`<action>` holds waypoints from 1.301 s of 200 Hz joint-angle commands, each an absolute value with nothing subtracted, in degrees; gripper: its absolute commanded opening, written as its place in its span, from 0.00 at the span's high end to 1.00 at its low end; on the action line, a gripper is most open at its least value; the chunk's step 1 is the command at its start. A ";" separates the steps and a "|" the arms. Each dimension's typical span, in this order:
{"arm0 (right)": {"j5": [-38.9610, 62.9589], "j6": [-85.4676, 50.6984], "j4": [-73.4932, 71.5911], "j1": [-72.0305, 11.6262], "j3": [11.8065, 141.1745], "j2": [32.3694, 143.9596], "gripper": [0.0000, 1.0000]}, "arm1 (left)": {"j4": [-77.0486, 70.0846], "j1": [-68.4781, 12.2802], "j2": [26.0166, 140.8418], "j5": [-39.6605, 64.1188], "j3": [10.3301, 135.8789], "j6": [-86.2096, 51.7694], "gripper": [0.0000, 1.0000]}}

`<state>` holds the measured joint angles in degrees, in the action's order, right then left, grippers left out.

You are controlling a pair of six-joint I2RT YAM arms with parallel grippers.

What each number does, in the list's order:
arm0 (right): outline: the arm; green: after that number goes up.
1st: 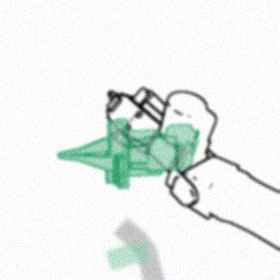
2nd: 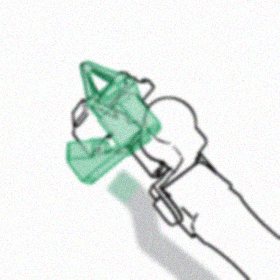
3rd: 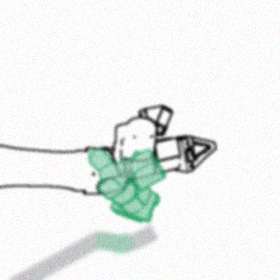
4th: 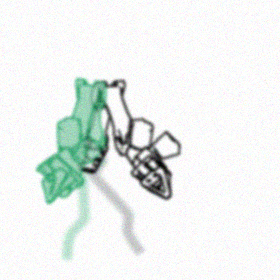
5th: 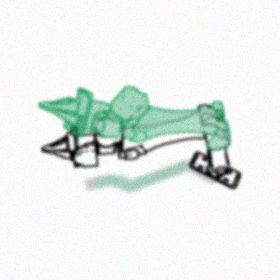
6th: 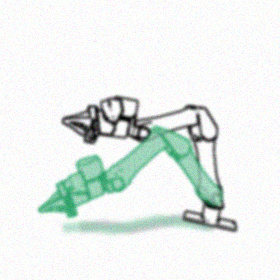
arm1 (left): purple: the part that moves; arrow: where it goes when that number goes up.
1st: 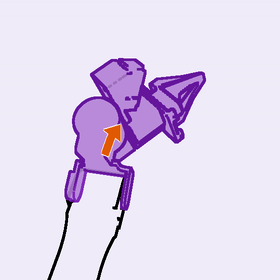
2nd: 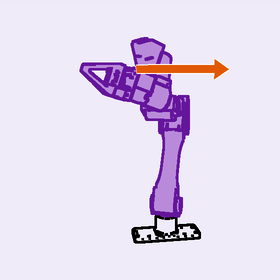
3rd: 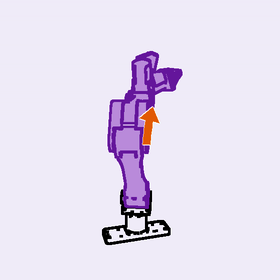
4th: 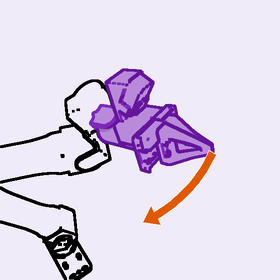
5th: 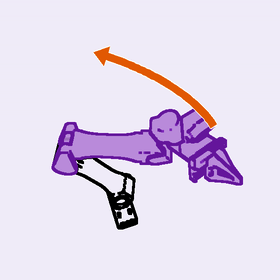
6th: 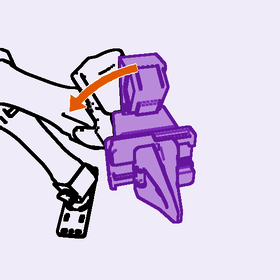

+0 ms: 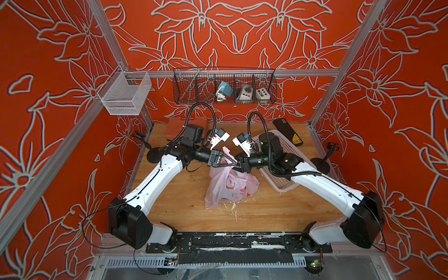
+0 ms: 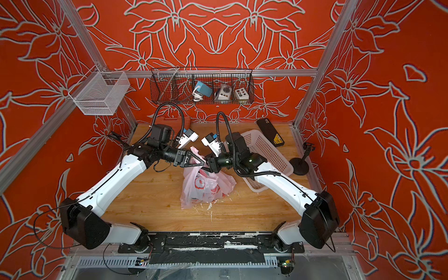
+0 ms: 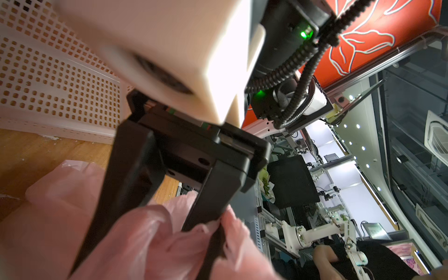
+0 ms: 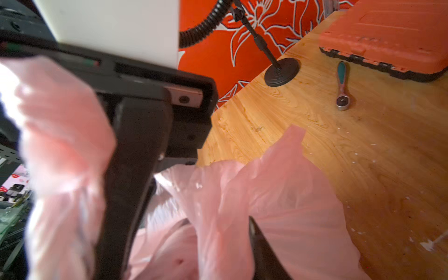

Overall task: Place the pineapple into a plastic bag & tie a knot
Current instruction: Cross the plastic bag at the center of the board.

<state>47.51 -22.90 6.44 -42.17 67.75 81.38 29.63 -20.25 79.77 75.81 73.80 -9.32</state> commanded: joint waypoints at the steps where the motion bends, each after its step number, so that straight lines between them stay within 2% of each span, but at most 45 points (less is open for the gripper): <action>1: 49.46 -27.97 -6.51 -45.44 69.01 83.26 0.84 | 23.23 -22.61 78.94 76.99 73.09 -12.65 0.99; 18: 49.26 -33.00 -12.90 -45.55 67.15 83.65 1.00 | 23.69 -22.99 78.68 75.06 72.28 -12.83 0.95; 32: 48.08 -36.33 -17.12 -45.56 65.67 83.67 1.00 | 24.78 -23.27 78.15 72.68 71.62 -12.83 0.86; 46: 47.06 -39.34 -21.79 -45.50 64.03 83.43 1.00 | 25.80 -23.27 77.08 70.42 71.15 -12.89 0.68; 56: 46.76 -41.19 -24.63 -45.44 63.16 83.41 1.00 | 26.50 -23.29 75.62 67.88 70.93 -12.83 0.60; 85: 46.32 -45.62 -31.78 -45.37 61.12 83.67 1.00 | 28.76 -23.20 69.89 59.05 71.29 -13.18 0.50; 126: 44.93 -48.09 -37.10 -45.22 58.00 83.81 1.00 | 32.81 -22.90 58.62 43.34 72.15 -14.76 0.42; 178: 44.82 -50.80 -41.52 -44.91 56.18 84.02 1.00 | 35.07 -22.98 49.05 28.45 61.50 -19.28 0.39; 209: 44.79 -52.71 -43.73 -44.80 55.69 84.17 1.00 | 30.16 -22.97 49.91 31.11 54.14 -23.62 0.47; 260: 44.04 -53.36 -44.03 -44.82 54.78 84.02 1.00 | 16.95 -23.67 51.06 39.39 47.52 -29.20 0.48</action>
